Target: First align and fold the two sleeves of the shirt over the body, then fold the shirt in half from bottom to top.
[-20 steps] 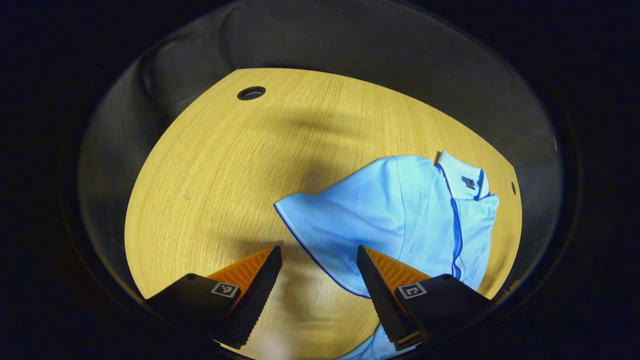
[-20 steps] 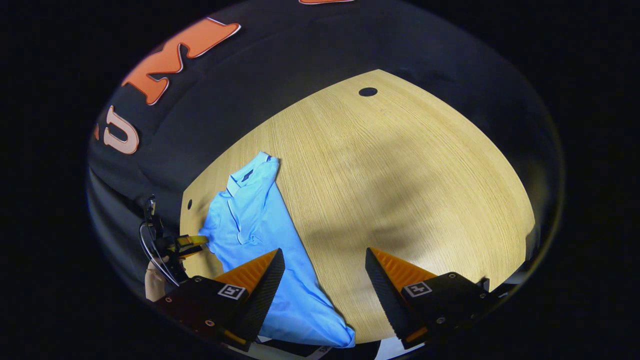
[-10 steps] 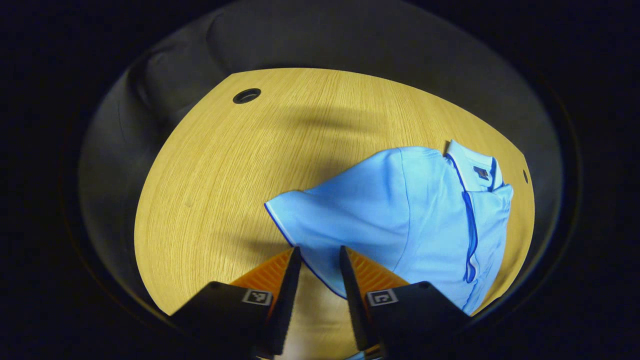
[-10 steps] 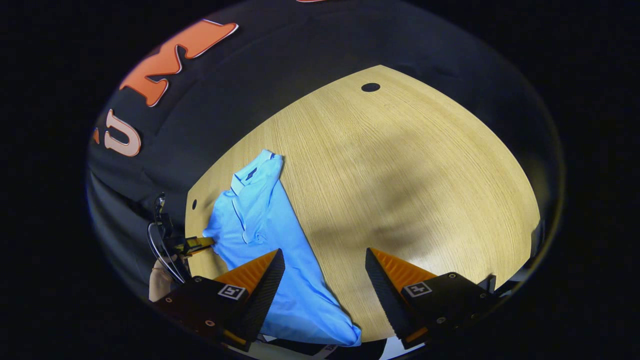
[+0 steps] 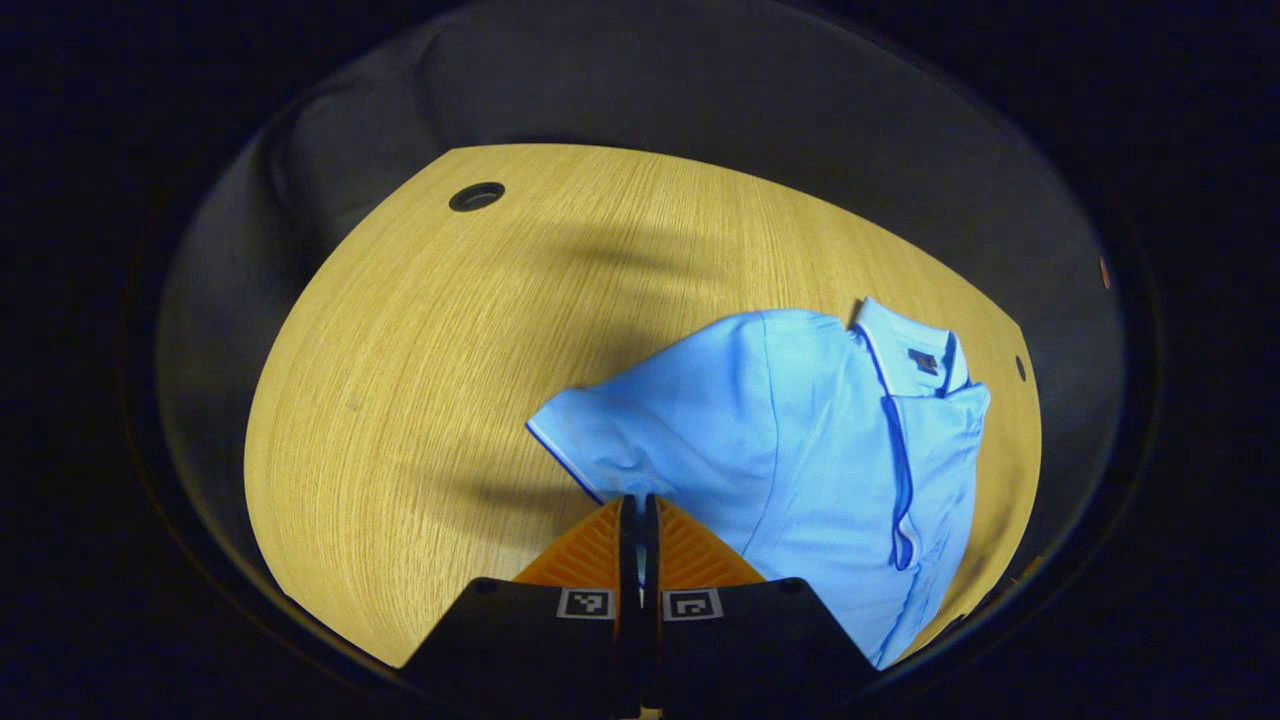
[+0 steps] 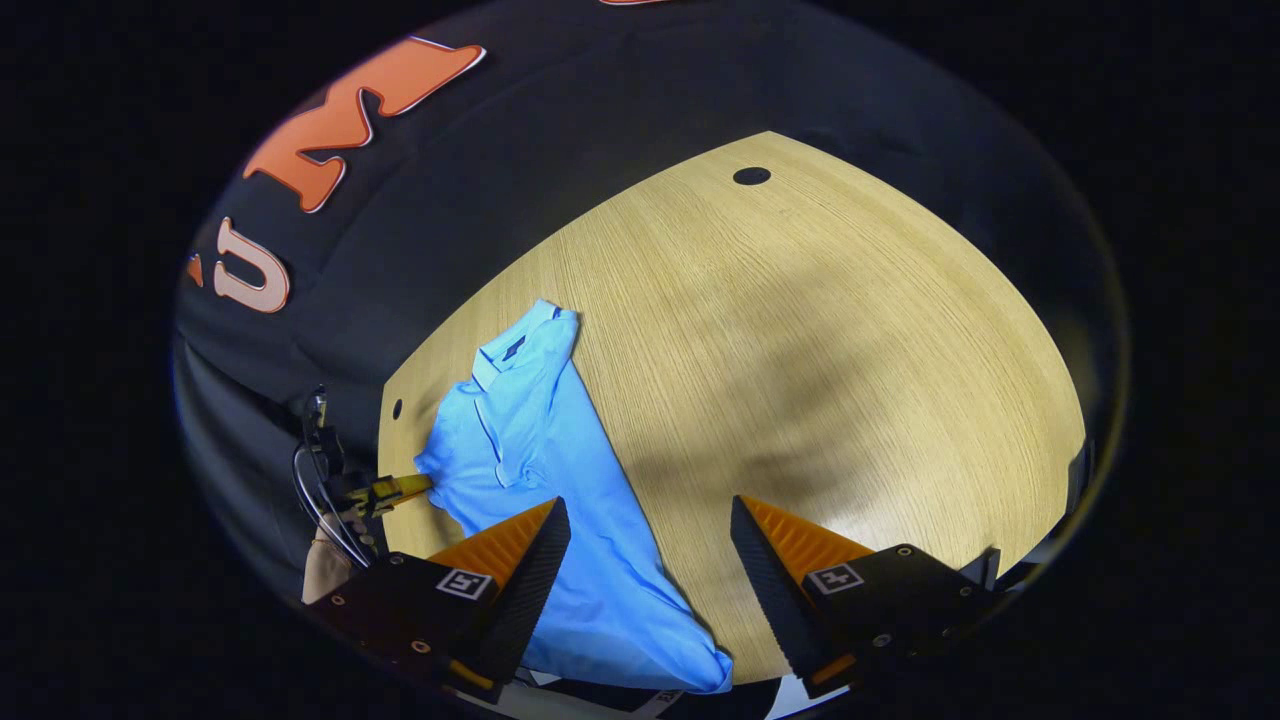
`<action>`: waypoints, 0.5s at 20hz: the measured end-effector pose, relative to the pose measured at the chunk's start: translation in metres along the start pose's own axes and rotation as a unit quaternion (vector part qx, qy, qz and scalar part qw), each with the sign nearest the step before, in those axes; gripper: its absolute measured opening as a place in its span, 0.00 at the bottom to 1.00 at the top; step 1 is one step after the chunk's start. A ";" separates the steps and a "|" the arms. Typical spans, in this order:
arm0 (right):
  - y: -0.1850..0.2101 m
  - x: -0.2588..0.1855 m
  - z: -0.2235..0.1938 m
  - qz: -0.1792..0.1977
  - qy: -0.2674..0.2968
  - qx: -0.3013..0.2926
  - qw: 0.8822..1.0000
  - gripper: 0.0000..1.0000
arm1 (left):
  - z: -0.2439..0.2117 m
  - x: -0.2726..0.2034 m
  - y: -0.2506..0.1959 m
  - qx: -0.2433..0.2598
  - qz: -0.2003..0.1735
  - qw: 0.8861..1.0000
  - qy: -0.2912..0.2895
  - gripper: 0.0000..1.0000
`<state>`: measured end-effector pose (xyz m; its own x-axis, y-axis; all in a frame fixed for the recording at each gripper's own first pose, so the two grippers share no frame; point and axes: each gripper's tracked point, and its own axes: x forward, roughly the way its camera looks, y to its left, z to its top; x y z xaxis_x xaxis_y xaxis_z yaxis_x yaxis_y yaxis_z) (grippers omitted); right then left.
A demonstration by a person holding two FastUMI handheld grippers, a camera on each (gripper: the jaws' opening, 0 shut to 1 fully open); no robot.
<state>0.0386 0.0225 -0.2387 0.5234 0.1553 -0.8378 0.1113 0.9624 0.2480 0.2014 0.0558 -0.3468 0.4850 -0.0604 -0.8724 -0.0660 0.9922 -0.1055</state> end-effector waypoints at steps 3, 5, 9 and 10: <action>0.001 0.000 0.000 0.006 0.001 -0.004 1.000 0.99 | 0.021 -0.030 -0.021 0.004 -0.026 0.999 -0.029 0.04; 0.002 -0.001 0.000 0.009 0.000 -0.006 1.000 0.98 | 0.034 -0.048 -0.040 0.016 -0.043 0.998 -0.050 0.04; -0.001 -0.006 -0.001 0.016 0.000 -0.007 1.000 0.98 | 0.045 -0.074 -0.088 0.050 -0.076 0.993 -0.070 0.04; -0.003 -0.008 0.000 0.017 -0.002 -0.006 1.000 0.98 | 0.044 -0.079 -0.100 0.056 -0.083 0.992 -0.070 0.04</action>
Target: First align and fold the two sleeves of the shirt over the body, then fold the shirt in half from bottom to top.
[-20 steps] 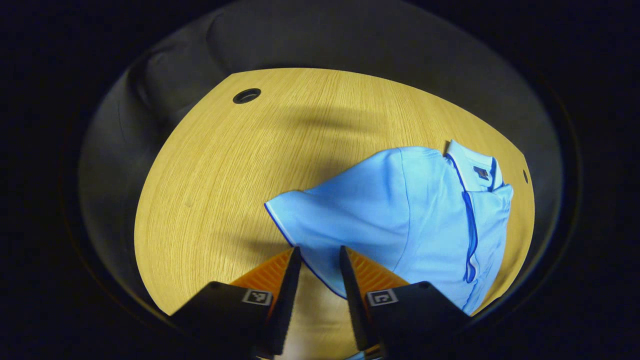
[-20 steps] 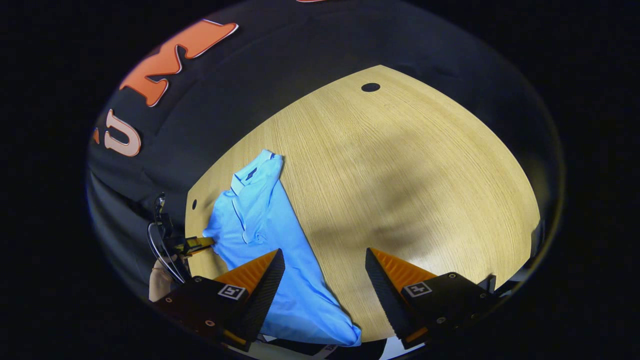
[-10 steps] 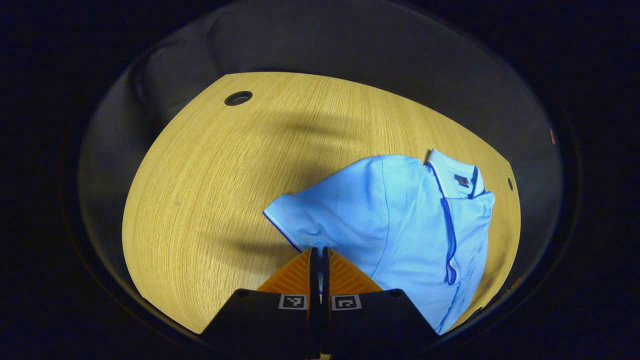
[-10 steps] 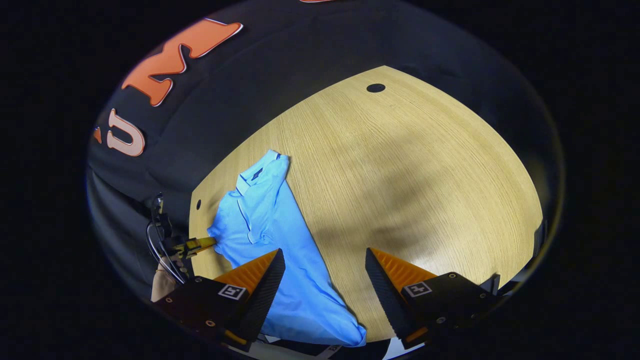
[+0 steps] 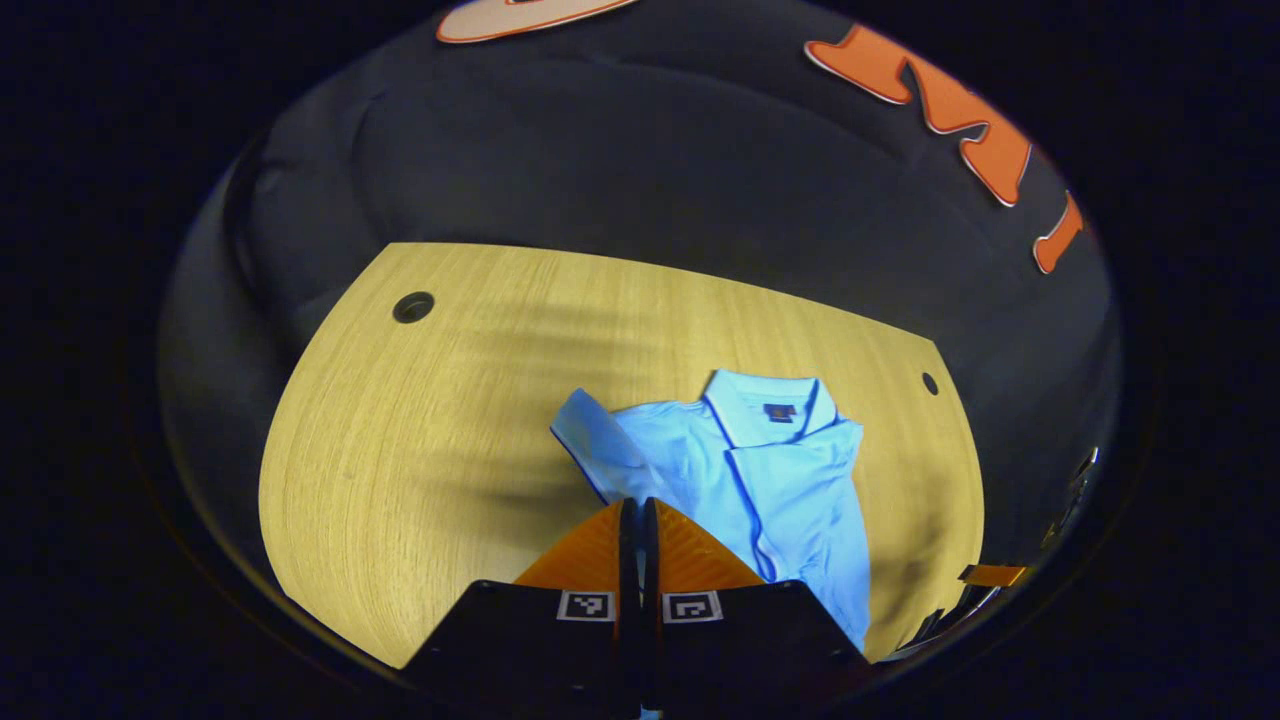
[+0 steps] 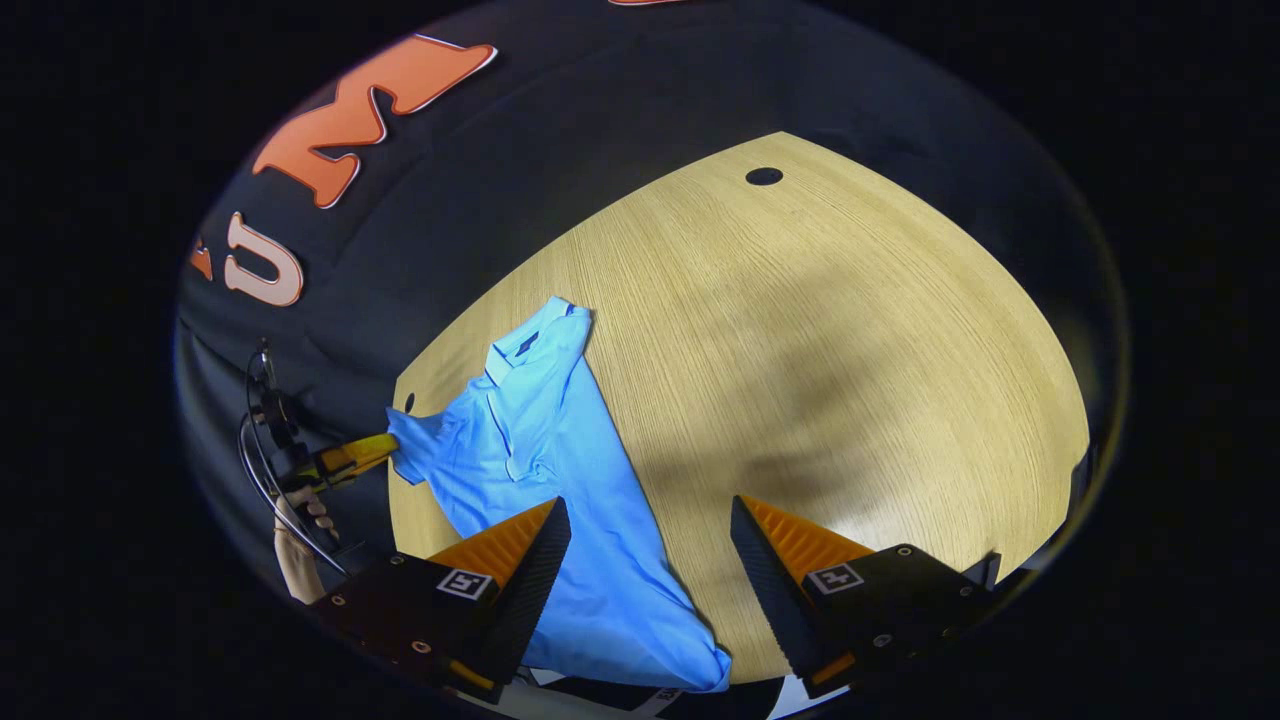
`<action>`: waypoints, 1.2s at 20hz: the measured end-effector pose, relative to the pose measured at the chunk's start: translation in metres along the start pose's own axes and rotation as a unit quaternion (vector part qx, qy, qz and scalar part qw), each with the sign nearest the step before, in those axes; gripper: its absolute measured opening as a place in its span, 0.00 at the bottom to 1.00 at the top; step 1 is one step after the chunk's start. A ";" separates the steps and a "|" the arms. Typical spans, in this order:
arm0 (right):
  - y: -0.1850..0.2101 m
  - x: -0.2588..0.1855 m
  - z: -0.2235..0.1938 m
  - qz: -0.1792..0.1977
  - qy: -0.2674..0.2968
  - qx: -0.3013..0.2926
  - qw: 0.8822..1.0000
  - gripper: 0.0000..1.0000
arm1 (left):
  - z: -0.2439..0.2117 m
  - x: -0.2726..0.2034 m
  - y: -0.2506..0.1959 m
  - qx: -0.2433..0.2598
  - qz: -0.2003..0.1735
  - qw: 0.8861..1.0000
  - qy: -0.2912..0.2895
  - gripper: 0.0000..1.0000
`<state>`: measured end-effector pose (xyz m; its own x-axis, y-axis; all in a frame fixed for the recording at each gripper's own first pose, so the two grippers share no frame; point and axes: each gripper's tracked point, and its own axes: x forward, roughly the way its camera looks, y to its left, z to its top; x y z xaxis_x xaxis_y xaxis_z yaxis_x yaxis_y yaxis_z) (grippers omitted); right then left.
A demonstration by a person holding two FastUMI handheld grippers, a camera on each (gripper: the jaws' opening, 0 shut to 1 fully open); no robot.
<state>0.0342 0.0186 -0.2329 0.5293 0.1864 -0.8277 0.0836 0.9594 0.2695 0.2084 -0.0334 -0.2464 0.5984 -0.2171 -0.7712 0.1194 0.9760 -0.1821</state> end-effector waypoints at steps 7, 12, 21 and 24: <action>-0.027 -0.015 -0.001 -0.002 -0.012 0.018 1.000 0.98 | -0.007 0.012 -0.084 0.039 -0.043 0.998 0.010 0.04; -0.052 -0.024 -0.009 -0.010 -0.011 0.034 0.999 0.98 | -0.024 0.030 -0.142 0.063 -0.071 0.995 0.035 0.04; -0.075 -0.032 -0.022 -0.021 -0.003 0.048 0.999 0.98 | -0.064 0.069 -0.196 0.080 -0.063 0.990 0.095 0.03; -0.073 -0.031 -0.024 -0.022 0.001 0.047 0.999 0.99 | -0.072 0.074 -0.203 0.071 -0.077 0.990 0.096 0.13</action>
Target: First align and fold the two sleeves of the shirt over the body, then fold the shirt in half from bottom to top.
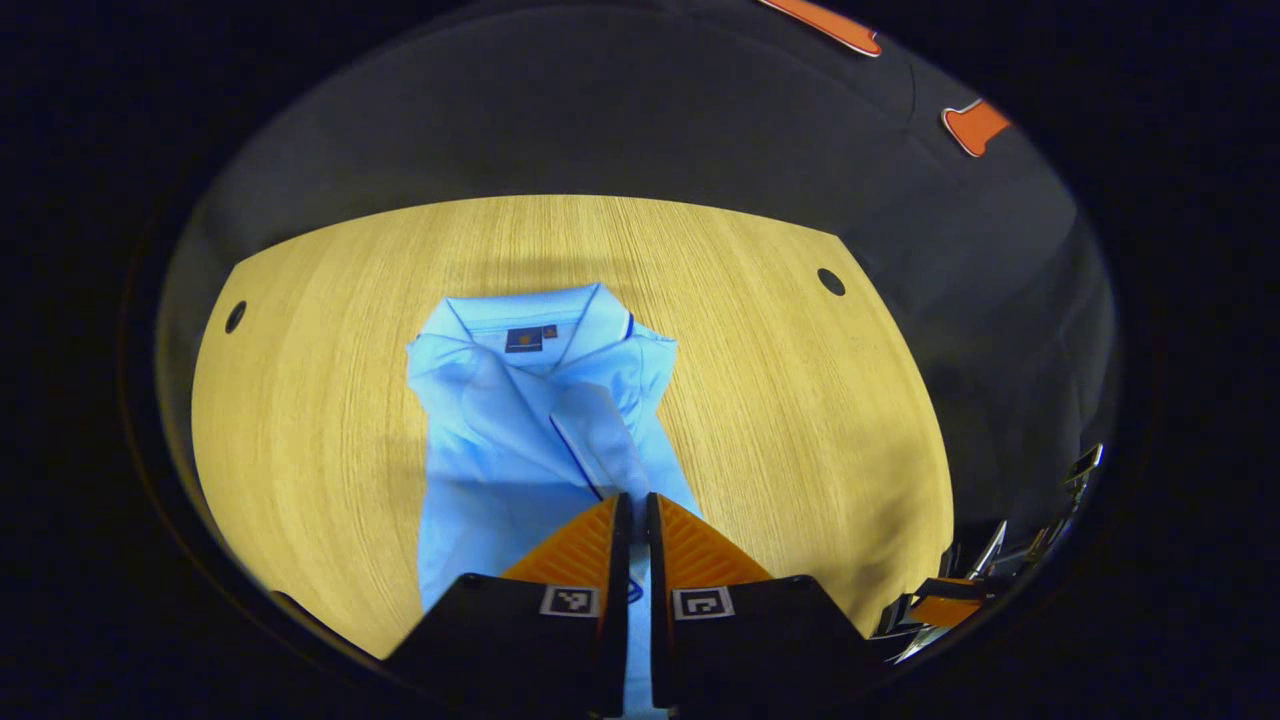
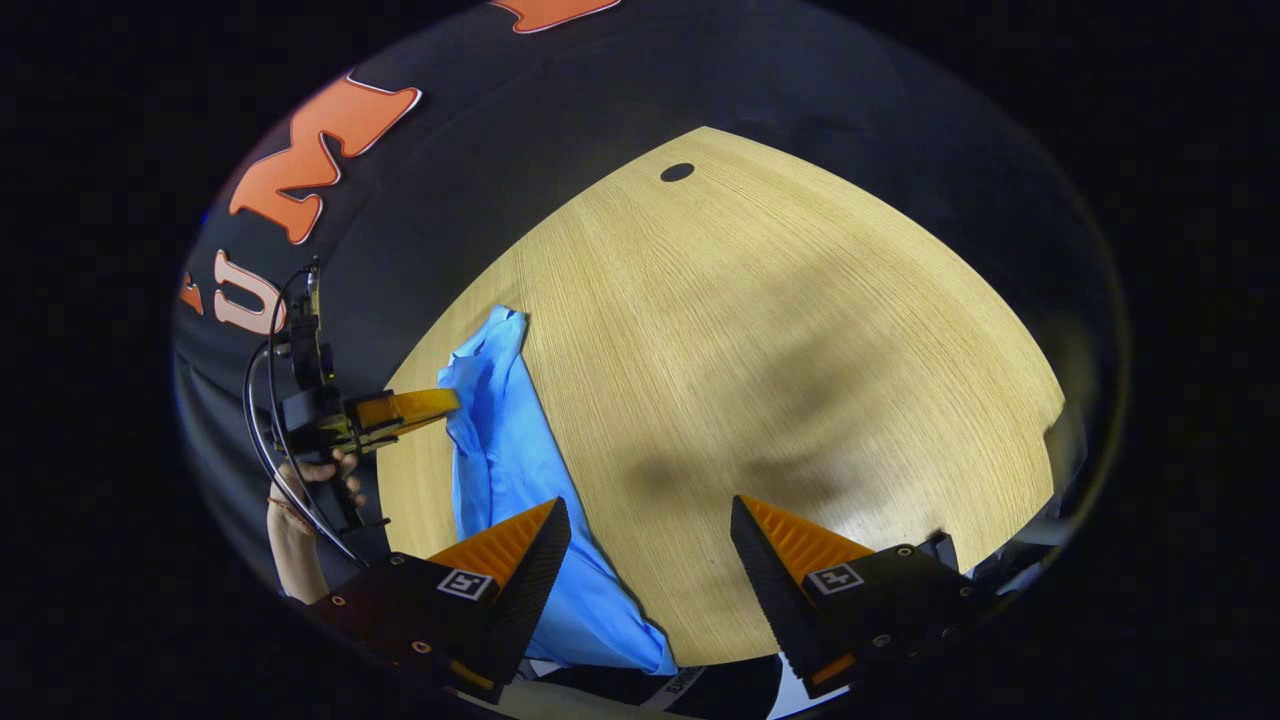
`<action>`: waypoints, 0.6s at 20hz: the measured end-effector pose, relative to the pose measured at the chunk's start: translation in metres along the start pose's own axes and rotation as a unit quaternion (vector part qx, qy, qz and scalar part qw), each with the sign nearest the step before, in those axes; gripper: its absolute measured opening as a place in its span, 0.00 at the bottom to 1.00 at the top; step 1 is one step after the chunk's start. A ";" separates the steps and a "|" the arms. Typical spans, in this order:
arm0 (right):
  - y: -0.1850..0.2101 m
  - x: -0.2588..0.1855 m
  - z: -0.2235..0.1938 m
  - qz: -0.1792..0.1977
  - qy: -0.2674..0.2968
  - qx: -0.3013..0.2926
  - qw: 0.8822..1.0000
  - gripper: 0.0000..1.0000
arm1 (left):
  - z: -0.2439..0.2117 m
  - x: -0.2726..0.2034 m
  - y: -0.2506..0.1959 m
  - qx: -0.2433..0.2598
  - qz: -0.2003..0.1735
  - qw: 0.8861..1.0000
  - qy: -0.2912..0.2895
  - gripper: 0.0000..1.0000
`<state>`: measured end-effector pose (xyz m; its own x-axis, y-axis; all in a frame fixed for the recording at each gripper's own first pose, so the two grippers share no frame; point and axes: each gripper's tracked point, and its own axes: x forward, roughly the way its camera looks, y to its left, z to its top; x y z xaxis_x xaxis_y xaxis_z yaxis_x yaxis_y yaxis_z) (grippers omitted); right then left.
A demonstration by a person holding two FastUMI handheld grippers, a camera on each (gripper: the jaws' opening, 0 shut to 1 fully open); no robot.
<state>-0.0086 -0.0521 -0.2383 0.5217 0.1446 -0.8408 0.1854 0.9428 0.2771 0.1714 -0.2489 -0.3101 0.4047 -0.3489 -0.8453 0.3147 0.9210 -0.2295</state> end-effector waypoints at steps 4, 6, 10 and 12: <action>0.010 0.004 -0.004 0.003 0.008 -0.006 1.000 0.98 | -0.001 0.003 0.001 -0.019 -0.013 1.000 -0.008 0.26; 0.017 0.007 -0.006 0.005 0.013 -0.013 1.000 0.99 | -0.004 0.000 0.002 -0.032 -0.019 0.999 -0.008 0.37; 0.031 0.014 -0.013 0.008 0.025 -0.030 0.999 0.98 | -0.011 -0.015 0.016 -0.058 -0.008 0.998 -0.014 0.57; 0.040 0.020 -0.017 0.010 0.032 -0.041 0.999 0.98 | -0.016 -0.030 0.030 -0.058 0.004 0.998 -0.018 0.57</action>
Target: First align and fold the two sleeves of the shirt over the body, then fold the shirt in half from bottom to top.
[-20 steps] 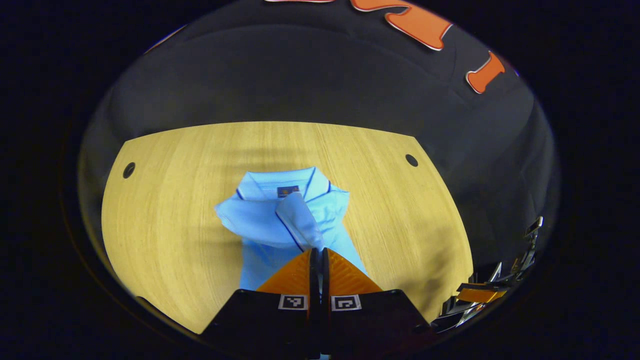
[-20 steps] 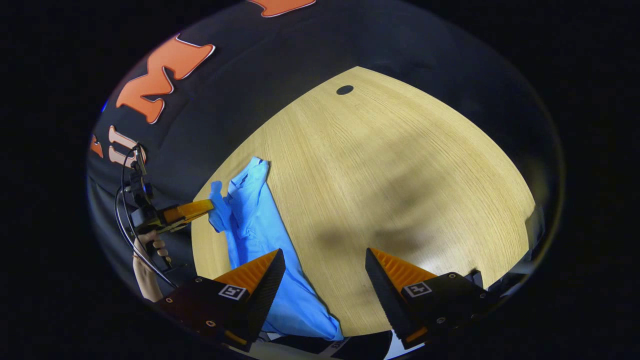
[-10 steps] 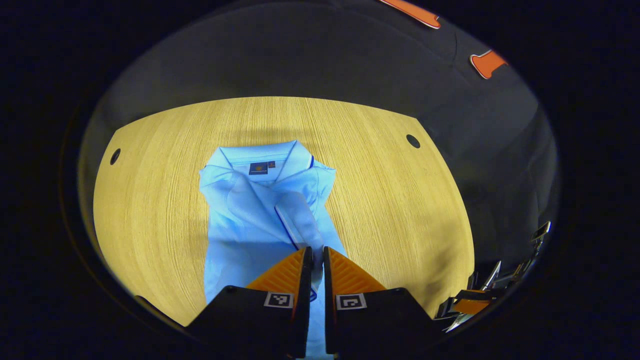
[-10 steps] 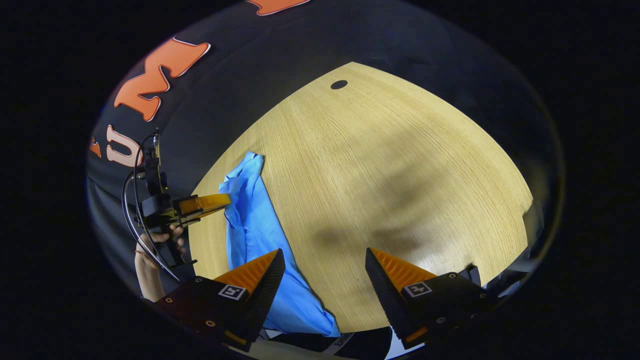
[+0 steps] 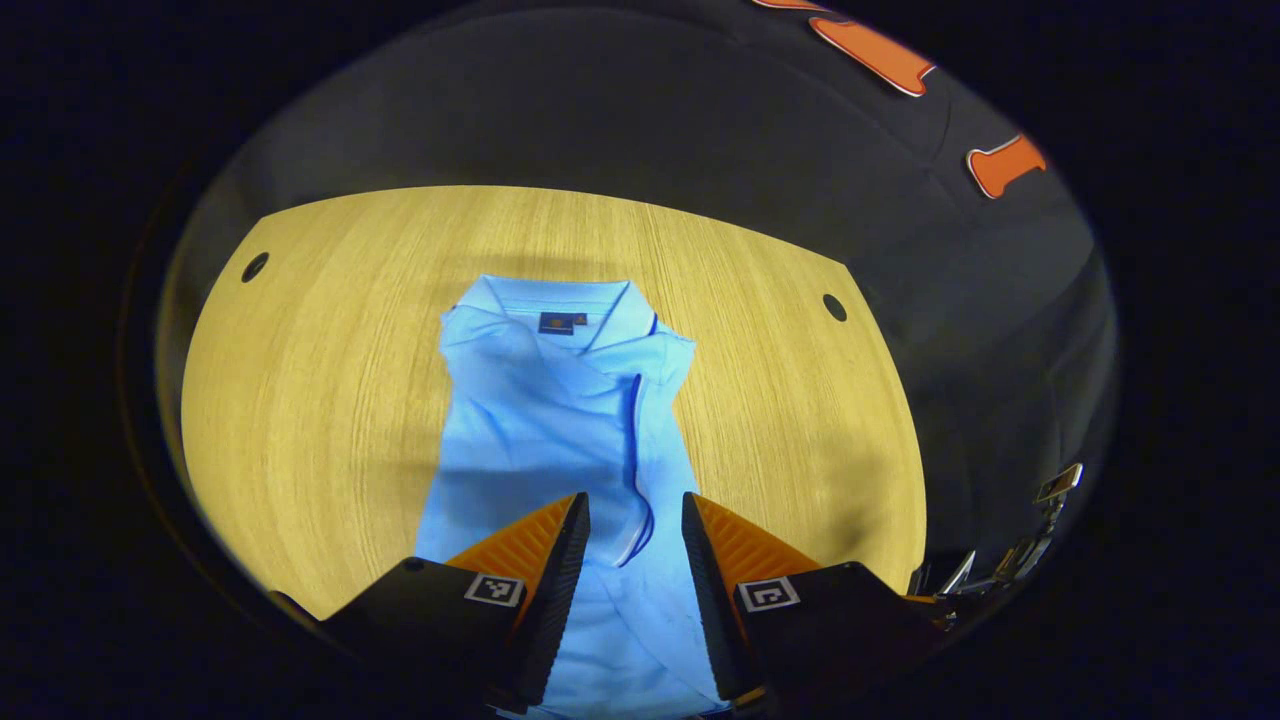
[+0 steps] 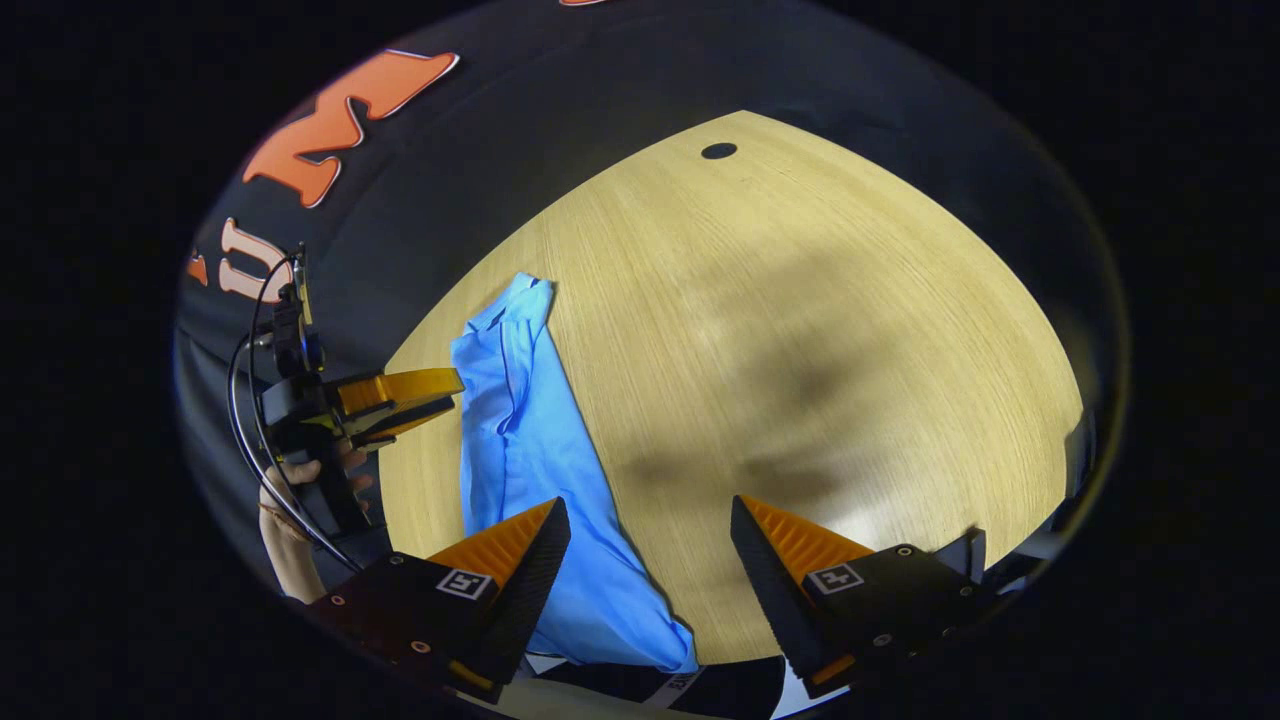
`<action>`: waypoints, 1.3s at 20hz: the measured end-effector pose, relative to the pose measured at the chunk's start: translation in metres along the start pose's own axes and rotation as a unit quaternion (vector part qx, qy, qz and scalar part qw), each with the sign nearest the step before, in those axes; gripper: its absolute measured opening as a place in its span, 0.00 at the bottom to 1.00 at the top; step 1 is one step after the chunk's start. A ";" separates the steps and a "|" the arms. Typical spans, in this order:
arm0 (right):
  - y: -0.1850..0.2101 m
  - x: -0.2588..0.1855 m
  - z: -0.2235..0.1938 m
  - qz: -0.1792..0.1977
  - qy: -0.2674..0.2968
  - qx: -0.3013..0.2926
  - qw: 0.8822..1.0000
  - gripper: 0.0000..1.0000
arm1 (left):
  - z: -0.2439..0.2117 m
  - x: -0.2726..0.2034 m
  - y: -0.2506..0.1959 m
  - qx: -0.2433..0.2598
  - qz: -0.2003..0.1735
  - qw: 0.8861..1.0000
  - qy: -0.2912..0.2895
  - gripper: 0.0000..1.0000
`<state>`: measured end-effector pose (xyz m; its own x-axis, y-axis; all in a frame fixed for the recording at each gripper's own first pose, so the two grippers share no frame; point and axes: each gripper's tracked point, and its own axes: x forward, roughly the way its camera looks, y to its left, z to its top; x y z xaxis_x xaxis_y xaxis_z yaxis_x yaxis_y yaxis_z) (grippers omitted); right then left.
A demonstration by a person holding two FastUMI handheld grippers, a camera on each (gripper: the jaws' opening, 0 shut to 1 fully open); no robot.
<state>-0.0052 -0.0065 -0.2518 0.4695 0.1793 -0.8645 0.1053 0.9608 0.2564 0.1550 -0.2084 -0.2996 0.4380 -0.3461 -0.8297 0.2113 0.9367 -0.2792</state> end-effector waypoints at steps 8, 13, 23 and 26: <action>0.043 0.026 -0.021 0.002 0.039 -0.068 0.997 0.98 | -0.046 -0.047 0.054 -0.012 0.025 1.000 0.000 0.99; 0.045 0.036 -0.041 -0.025 0.064 -0.115 0.991 0.98 | -0.085 -0.074 0.089 -0.010 0.045 0.999 0.013 1.00; 0.026 0.030 -0.108 -0.088 0.116 -0.224 0.964 0.99 | -0.198 -0.109 0.117 -0.007 0.064 0.995 0.070 1.00; 0.017 0.027 -0.134 -0.101 0.137 -0.241 0.956 0.99 | -0.230 -0.108 0.119 0.002 0.071 0.994 0.087 1.00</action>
<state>-0.1080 0.0427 -0.3292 0.2273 -0.0347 -0.9732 -0.2772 0.9557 -0.0988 -0.0679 -0.0478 -0.3543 0.3069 -0.1949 -0.9316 0.1610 0.9753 -0.1510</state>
